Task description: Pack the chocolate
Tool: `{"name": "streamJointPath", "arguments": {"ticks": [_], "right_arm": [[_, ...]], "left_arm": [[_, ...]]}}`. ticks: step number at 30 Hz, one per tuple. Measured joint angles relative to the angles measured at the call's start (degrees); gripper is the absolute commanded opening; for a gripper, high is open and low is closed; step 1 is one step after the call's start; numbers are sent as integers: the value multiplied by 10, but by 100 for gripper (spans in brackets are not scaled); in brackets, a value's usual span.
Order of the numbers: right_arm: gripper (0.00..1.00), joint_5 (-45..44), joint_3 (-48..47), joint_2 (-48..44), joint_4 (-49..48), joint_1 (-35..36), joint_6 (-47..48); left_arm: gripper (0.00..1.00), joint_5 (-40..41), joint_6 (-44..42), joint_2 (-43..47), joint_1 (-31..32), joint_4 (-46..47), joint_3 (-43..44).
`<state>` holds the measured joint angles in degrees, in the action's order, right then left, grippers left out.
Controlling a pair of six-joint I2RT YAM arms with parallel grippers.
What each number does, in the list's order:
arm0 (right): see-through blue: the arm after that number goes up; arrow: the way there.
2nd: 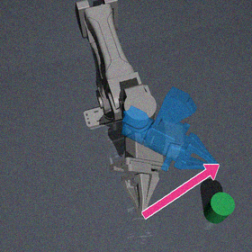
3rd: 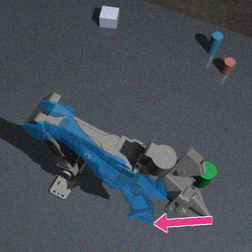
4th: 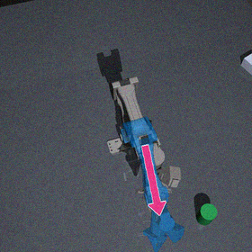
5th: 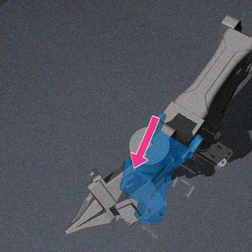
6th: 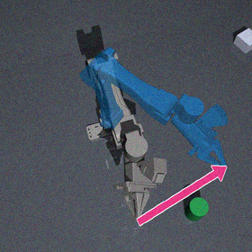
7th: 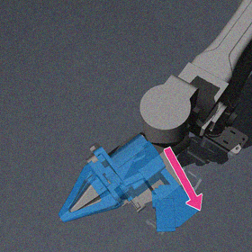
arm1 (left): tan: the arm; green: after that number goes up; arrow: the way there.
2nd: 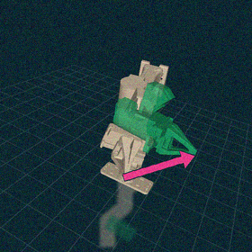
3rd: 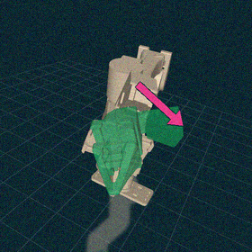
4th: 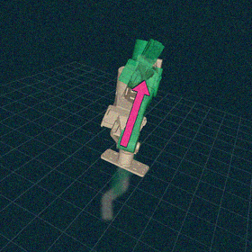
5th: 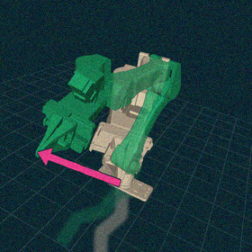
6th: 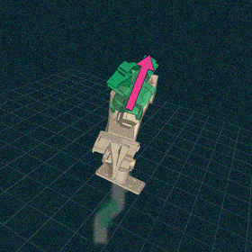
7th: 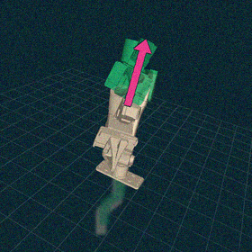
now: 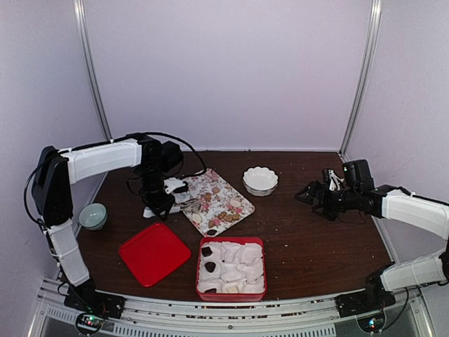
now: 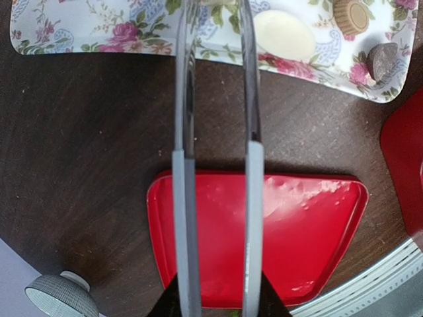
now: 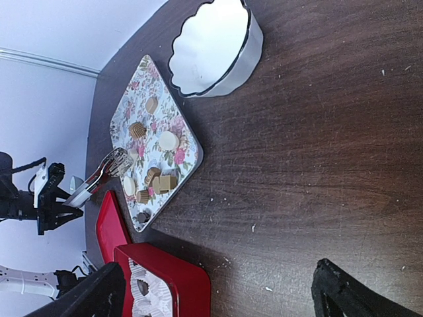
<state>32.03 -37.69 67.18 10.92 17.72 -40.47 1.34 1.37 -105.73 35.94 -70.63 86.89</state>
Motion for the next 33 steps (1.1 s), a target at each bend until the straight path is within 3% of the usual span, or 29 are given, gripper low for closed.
{"name": "streamJointPath", "arguments": {"ticks": [9,20,26,33], "right_arm": [[100,-1,0,-4,2,0,1],[100,-1,0,-16,12,0,3],[100,0,1,-26,12,0,3],[100,0,2,-28,13,0,3]], "left_arm": [[14,-6,18,49,0,9,1],[13,-45,13,195,11,33,-58],[13,-57,-2,273,117,37,-113],[14,-65,-17,289,212,40,-169]]}}
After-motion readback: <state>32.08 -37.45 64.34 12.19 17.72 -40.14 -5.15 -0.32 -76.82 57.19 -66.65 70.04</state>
